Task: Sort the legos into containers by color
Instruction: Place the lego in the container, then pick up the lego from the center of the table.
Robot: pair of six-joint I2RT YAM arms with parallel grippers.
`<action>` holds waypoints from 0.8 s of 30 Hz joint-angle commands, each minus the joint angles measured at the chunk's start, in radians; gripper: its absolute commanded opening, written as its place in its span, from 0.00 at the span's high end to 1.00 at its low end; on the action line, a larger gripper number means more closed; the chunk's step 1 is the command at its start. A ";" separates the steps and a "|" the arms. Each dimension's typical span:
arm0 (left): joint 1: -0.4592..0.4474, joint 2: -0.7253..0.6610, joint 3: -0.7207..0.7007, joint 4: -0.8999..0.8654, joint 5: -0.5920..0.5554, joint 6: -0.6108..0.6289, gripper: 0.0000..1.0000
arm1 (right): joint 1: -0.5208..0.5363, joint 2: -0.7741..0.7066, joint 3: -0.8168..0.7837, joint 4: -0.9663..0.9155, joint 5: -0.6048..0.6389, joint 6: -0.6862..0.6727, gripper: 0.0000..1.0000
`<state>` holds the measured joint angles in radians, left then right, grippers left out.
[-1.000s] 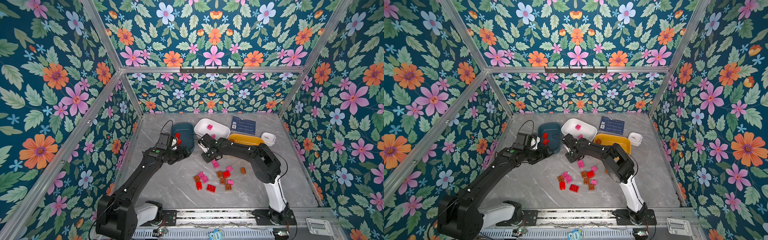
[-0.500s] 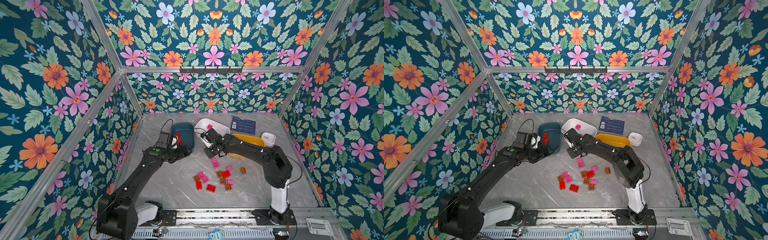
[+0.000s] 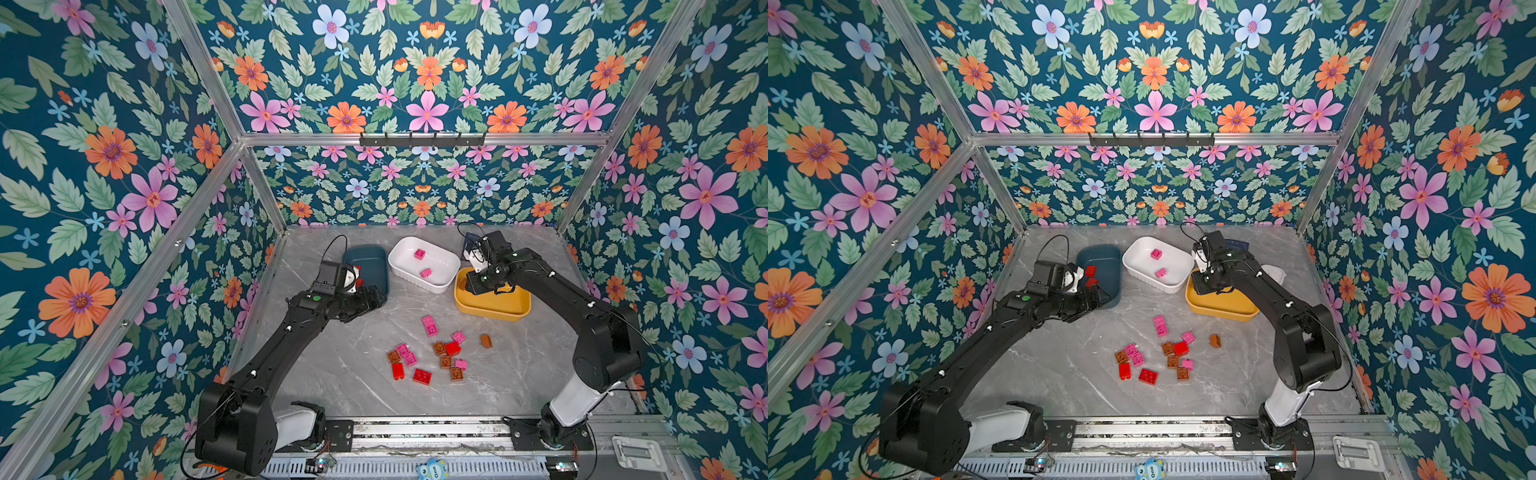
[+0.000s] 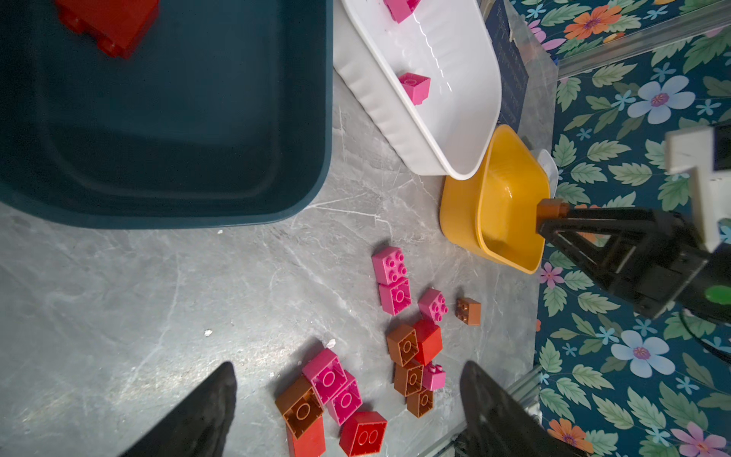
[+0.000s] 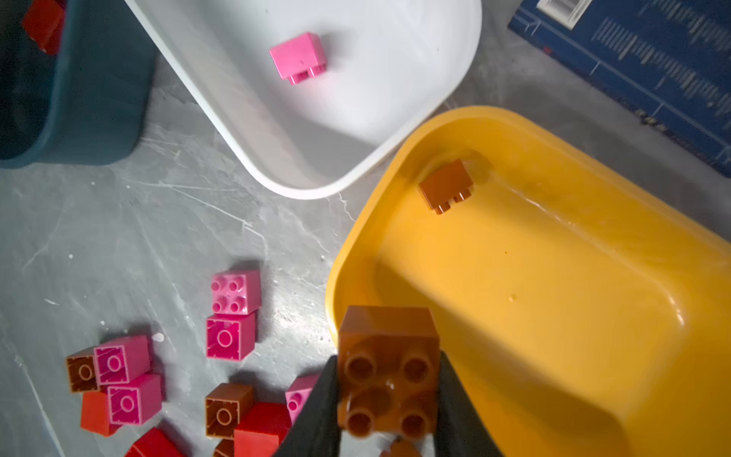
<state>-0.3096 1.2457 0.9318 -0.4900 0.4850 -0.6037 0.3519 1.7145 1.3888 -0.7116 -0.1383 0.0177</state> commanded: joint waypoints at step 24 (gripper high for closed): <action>0.054 0.044 0.073 -0.096 -0.068 0.115 0.11 | 0.257 -0.118 -0.057 0.014 -0.193 -0.170 0.30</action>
<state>-0.2619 1.2873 0.9974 -0.5552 0.4408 -0.5293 0.5602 1.6081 1.3514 -0.6975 -0.3008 -0.1104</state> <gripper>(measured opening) 0.893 0.694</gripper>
